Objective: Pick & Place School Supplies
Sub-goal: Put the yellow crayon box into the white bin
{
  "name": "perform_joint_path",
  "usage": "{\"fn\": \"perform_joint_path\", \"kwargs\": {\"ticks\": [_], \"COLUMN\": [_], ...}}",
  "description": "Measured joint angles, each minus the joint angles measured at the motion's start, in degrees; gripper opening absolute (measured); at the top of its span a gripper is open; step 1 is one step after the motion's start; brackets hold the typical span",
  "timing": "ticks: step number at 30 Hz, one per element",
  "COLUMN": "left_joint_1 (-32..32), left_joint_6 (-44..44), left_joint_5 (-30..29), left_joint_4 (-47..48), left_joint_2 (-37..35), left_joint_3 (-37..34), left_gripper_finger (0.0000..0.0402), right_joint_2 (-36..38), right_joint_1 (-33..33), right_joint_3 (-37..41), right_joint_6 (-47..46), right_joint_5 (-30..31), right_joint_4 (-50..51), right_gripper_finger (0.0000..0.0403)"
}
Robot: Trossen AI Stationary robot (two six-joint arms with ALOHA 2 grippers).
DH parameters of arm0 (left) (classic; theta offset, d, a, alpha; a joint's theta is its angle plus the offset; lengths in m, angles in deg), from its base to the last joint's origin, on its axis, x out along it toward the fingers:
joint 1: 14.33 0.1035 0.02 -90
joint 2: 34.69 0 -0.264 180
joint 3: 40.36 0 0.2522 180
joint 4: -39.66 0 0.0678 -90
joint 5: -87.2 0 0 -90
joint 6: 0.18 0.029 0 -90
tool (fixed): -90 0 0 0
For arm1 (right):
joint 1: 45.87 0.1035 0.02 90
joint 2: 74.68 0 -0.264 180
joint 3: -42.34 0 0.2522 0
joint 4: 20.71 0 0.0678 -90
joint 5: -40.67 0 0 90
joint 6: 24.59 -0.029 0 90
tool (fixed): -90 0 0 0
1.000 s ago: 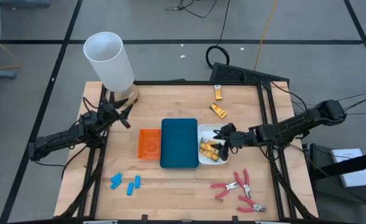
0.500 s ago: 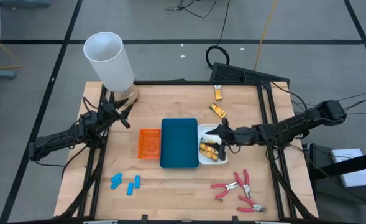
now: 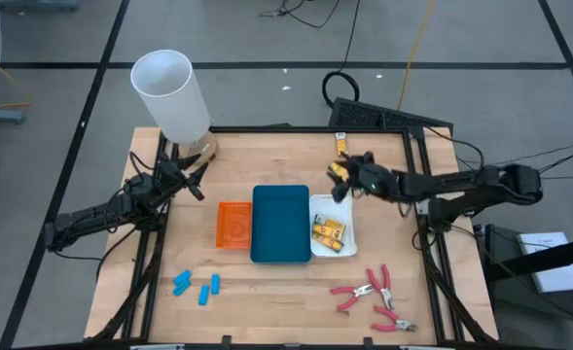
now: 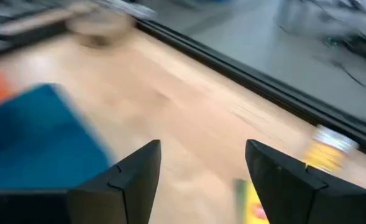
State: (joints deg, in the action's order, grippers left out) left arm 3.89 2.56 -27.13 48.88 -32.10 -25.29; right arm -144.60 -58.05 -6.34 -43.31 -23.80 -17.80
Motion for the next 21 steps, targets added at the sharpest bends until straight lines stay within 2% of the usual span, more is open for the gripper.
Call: {"fn": "perform_joint_path", "kwargs": {"ticks": [3, 7, 14, 19, 21], "left_joint_1": [0.01, 0.02, 0.0, 0.01, 0.0], "left_joint_6": [-0.01, 0.0, 0.0, 0.0, 0.0], "left_joint_5": [0.0, 0.07, 0.3, 0.28, 0.28], "left_joint_4": [0.0, 0.0, 0.0, 0.0, 0.0], "left_joint_2": [0.0, 0.0, 0.01, 0.01, 0.01], "left_joint_3": [0.0, 0.01, 0.01, 0.0, 0.01], "left_gripper_finger": [0.0182, 0.0182, 0.0182, 0.0182, 0.0182], "right_joint_2": [-2.77, -8.45, -18.82, -25.83, -28.07], "right_joint_1": [-5.54, -11.48, -19.87, -24.8, -26.21], "right_joint_3": [-3.21, -9.2, -22.8, -26.6, -26.64], "right_joint_6": [-1.53, -0.98, -0.56, -1.6, -1.82], "right_joint_5": [-1.19, -7.9, -7.74, -8.2, -10.4], "right_joint_4": [6.74, 11.04, 27.35, 29.47, 28.9], "right_gripper_finger": [0.023, 0.0232, 0.0245, 0.0249, 0.0249]}}
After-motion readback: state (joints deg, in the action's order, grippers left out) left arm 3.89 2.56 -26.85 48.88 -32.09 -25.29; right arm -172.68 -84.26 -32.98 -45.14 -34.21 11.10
